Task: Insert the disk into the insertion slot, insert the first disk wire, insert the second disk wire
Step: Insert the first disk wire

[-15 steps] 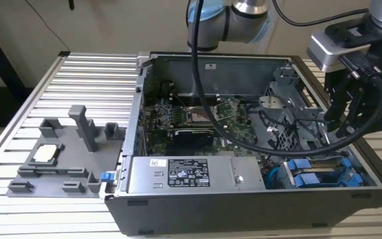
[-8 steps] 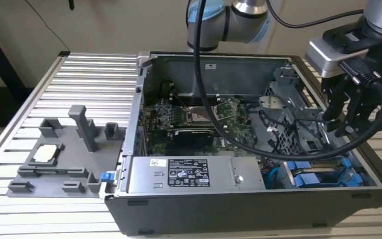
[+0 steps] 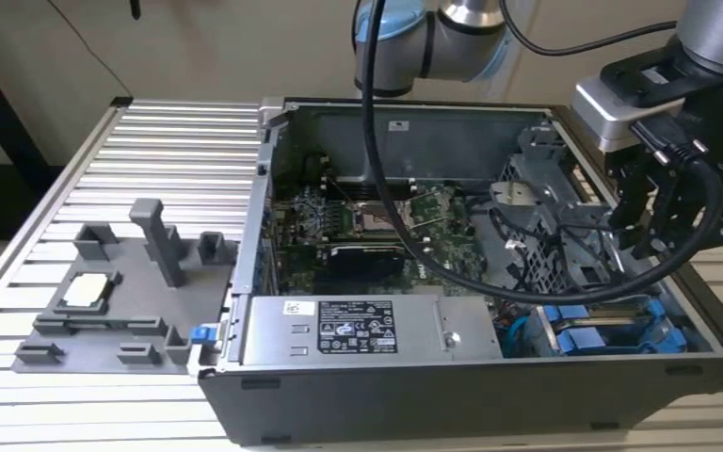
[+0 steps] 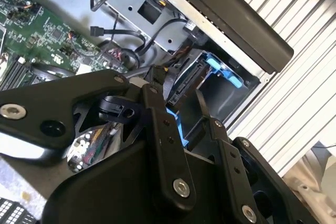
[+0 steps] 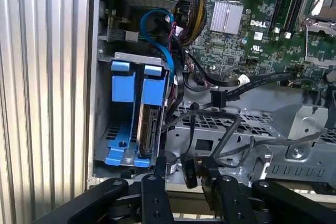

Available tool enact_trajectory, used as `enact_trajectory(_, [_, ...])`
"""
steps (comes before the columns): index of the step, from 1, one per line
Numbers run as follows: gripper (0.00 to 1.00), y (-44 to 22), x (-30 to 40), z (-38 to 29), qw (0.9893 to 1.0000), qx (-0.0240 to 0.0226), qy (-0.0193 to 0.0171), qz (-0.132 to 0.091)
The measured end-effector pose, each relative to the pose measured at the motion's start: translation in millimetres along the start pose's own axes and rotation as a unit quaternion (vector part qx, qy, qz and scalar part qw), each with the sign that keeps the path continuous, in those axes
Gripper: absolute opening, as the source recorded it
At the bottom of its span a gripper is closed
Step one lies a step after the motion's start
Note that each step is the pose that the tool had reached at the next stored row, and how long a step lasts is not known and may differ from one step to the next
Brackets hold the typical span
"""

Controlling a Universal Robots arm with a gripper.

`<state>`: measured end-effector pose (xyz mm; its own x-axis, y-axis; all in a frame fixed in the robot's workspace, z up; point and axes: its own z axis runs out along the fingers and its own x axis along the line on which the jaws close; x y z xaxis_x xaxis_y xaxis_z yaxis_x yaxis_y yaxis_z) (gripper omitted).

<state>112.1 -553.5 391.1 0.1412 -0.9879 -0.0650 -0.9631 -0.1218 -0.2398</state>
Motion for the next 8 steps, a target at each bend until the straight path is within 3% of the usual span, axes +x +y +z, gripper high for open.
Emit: enact_trajectory(8, [0.4,0.1,-0.3,0.1,1.0,0.0017,0.0006,0.0])
